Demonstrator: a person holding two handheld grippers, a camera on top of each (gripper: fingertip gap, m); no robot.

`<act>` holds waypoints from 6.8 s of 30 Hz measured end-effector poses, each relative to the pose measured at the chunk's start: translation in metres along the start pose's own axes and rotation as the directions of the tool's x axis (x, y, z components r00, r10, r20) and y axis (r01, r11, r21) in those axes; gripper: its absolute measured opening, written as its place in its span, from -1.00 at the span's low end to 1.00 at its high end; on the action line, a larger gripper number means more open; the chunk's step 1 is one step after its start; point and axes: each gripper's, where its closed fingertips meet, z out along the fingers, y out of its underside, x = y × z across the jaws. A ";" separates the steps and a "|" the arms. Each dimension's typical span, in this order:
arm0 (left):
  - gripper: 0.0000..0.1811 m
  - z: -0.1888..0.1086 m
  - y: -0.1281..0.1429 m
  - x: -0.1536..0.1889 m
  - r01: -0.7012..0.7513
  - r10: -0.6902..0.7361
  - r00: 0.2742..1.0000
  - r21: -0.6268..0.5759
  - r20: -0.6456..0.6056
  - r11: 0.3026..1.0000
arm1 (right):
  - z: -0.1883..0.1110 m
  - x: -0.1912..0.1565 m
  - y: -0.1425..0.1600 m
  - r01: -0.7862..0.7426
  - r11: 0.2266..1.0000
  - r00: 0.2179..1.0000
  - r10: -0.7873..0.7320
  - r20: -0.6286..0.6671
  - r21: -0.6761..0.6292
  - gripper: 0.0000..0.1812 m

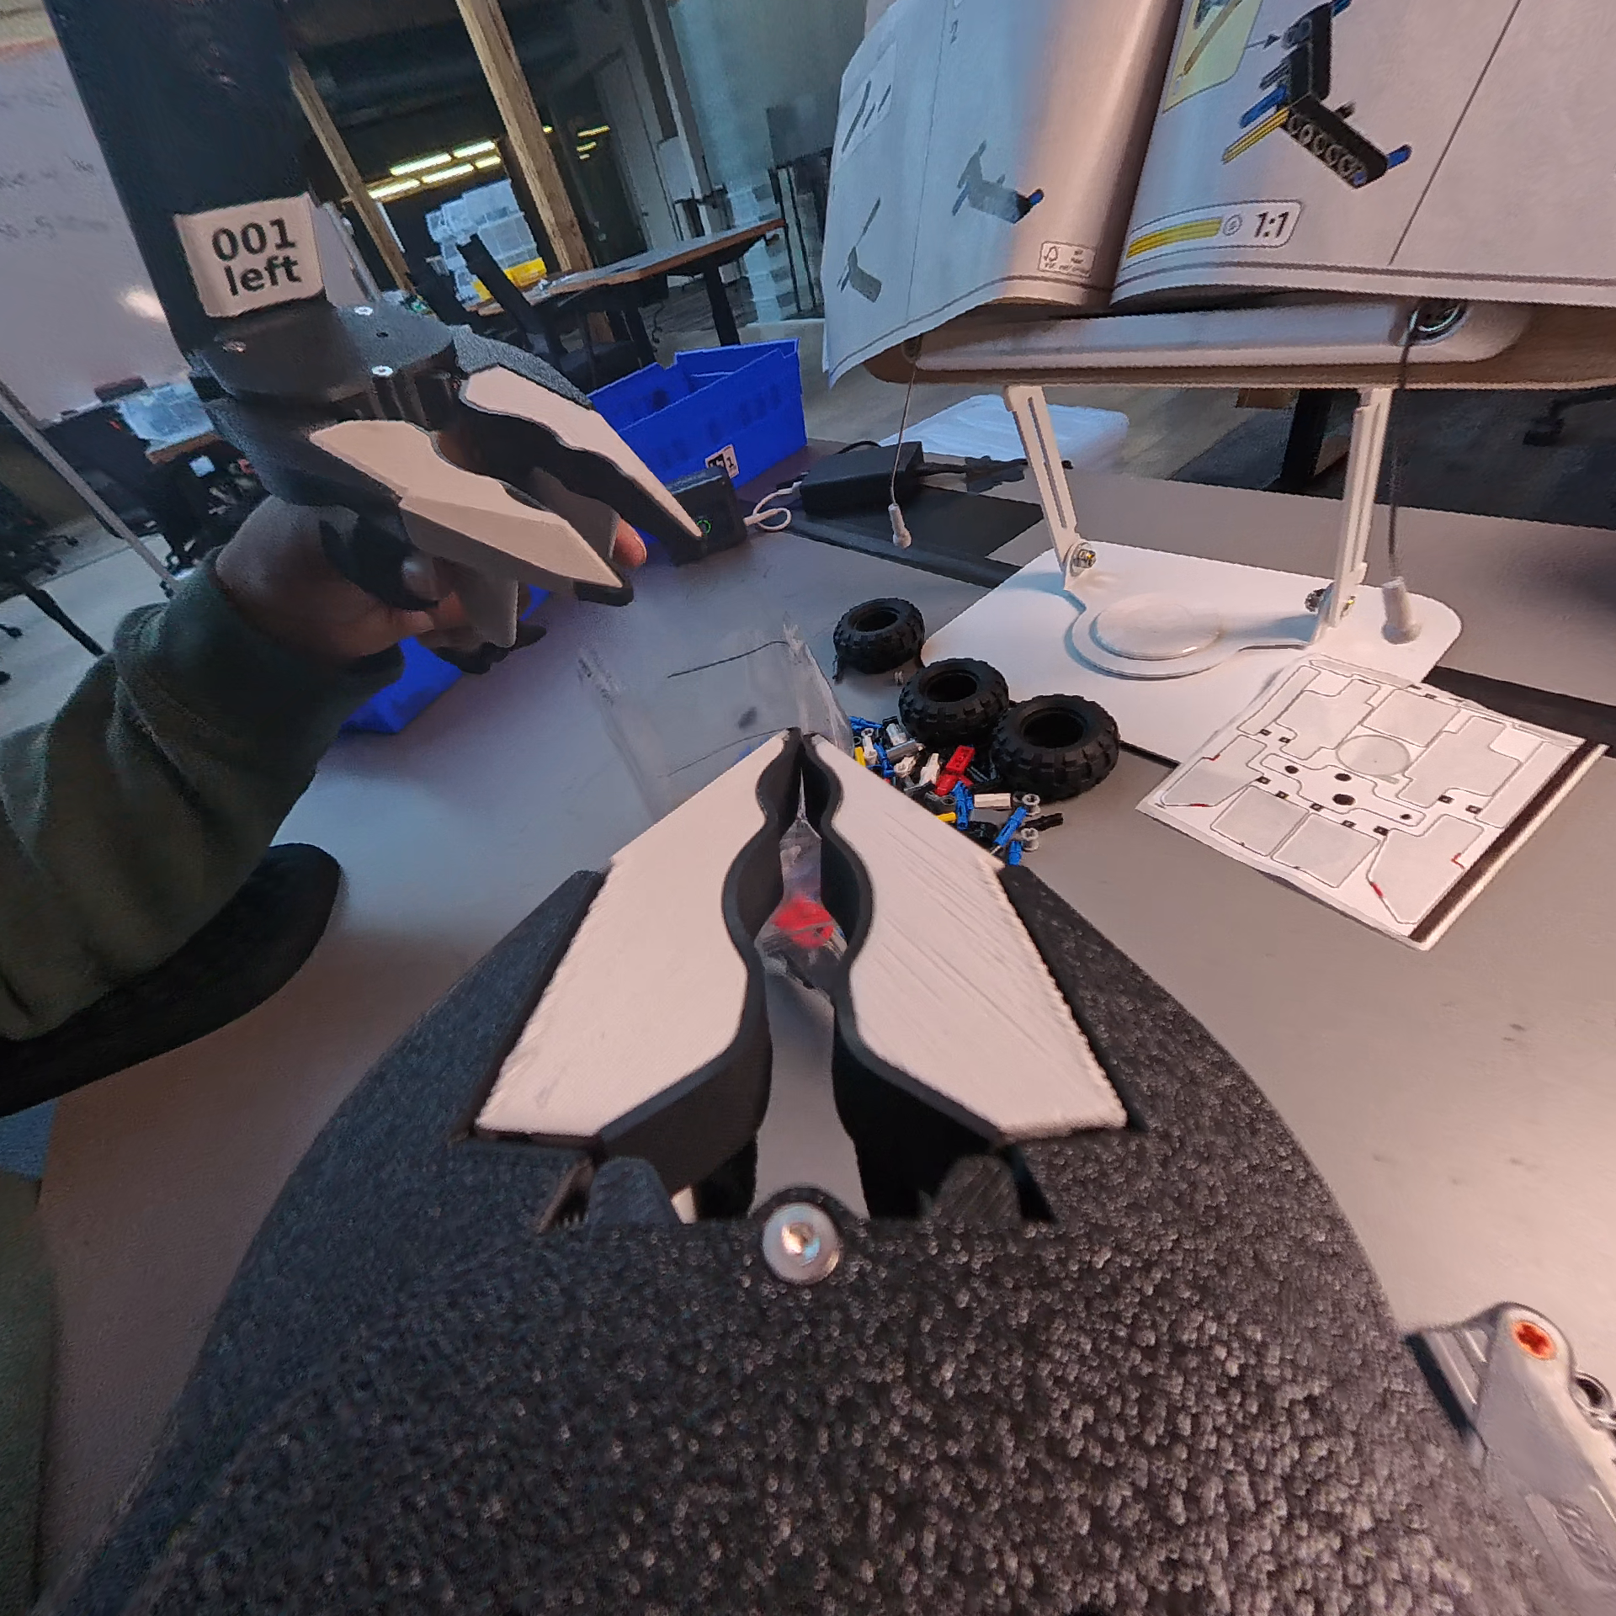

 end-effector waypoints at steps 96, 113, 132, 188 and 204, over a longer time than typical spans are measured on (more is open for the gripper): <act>-0.81 0.051 0.149 -0.007 -0.015 0.055 0.996 -0.470 0.072 0.883 | -0.024 0.036 -0.010 -0.069 0.995 0.995 0.074 -0.070 0.074 -1.00; -0.94 0.017 0.021 0.015 0.037 -0.035 0.998 0.028 -0.056 0.999 | -0.021 0.032 -0.006 -0.051 0.997 0.996 0.055 -0.073 0.057 -1.00; -0.84 0.026 0.093 -0.053 -0.010 0.042 0.992 -0.257 0.120 0.966 | -0.023 0.036 -0.008 -0.064 0.996 0.994 0.070 -0.087 0.068 -1.00; -0.92 0.048 -0.015 0.018 -0.086 0.083 0.994 -0.055 -0.066 0.995 | -0.013 0.027 0.001 -0.073 0.996 0.996 0.075 -0.047 0.044 -1.00; -0.85 0.035 0.119 -0.123 0.135 -0.044 0.956 -0.300 0.292 0.944 | -0.015 0.034 0.003 -0.085 0.995 0.995 0.087 -0.055 0.047 -1.00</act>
